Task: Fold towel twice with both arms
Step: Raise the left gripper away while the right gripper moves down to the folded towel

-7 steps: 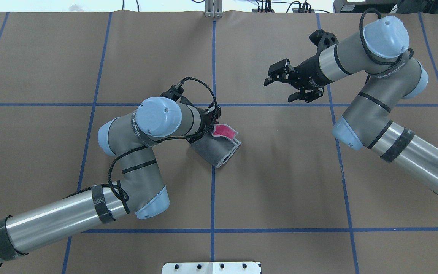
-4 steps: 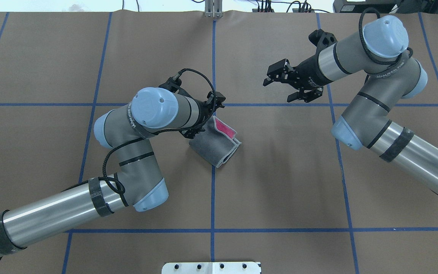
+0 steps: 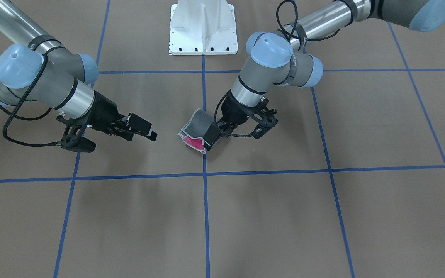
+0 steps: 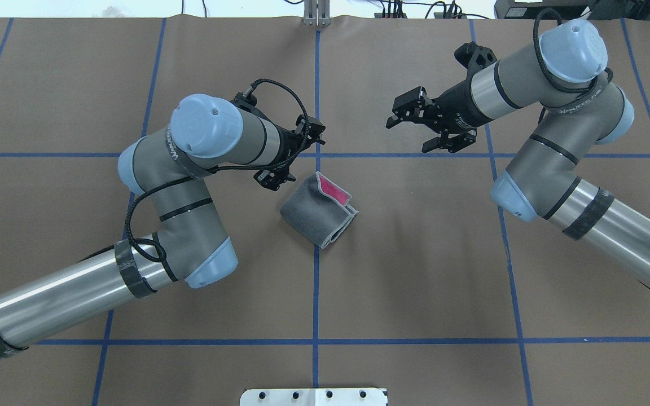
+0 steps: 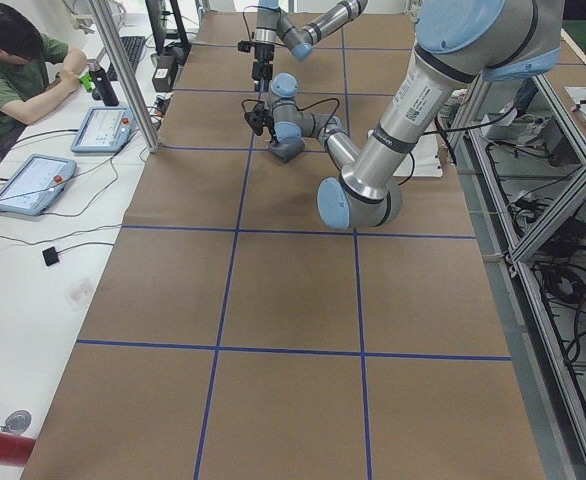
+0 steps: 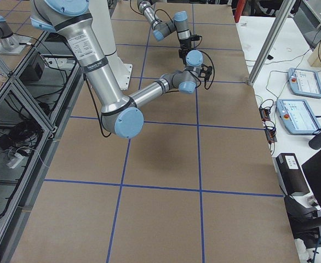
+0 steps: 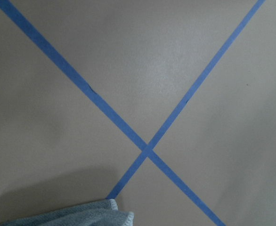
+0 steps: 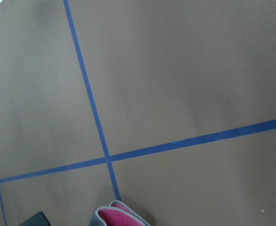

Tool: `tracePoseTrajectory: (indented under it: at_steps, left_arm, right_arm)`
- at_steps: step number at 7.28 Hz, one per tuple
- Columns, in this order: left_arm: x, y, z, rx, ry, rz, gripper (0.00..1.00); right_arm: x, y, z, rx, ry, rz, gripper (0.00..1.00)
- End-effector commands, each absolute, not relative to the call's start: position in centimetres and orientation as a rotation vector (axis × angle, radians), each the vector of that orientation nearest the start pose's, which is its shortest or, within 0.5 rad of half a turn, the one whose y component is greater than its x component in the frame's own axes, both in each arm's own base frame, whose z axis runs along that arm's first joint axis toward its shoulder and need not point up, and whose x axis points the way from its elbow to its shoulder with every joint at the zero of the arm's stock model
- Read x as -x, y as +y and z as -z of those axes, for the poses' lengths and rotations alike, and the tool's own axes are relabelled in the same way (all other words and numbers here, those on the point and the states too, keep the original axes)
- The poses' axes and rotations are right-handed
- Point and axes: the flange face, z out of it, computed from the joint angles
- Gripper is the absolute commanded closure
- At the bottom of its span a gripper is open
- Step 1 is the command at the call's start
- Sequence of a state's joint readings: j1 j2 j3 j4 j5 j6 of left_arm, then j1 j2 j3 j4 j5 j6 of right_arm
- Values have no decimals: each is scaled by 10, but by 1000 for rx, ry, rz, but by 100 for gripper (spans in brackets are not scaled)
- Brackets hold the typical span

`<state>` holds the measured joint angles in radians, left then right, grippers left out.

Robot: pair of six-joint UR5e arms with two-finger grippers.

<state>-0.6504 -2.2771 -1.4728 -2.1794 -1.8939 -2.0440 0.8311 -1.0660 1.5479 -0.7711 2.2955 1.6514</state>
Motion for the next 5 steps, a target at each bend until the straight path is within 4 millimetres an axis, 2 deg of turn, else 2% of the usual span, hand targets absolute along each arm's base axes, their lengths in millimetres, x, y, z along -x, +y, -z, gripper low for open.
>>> tracePoseTrajectory:
  at_steps: [1, 3, 4, 5]
  left_arm:
    - [-467, -525, -232, 166, 1248, 745, 0]
    - [-437, -513, -262, 142, 1235, 699, 0]
    - [-427, -507, -271, 124, 1233, 674, 0]
    - [-425, -507, -275, 121, 1229, 675, 0]
  right_arm:
    - [426, -495, -263, 195, -1366, -370, 0]
    - [490, -454, -252, 118, -1363, -394, 3]
    - [509, -438, -254, 110, -1356, -390, 21]
    - [520, -426, -254, 108, -1354, -381, 68]
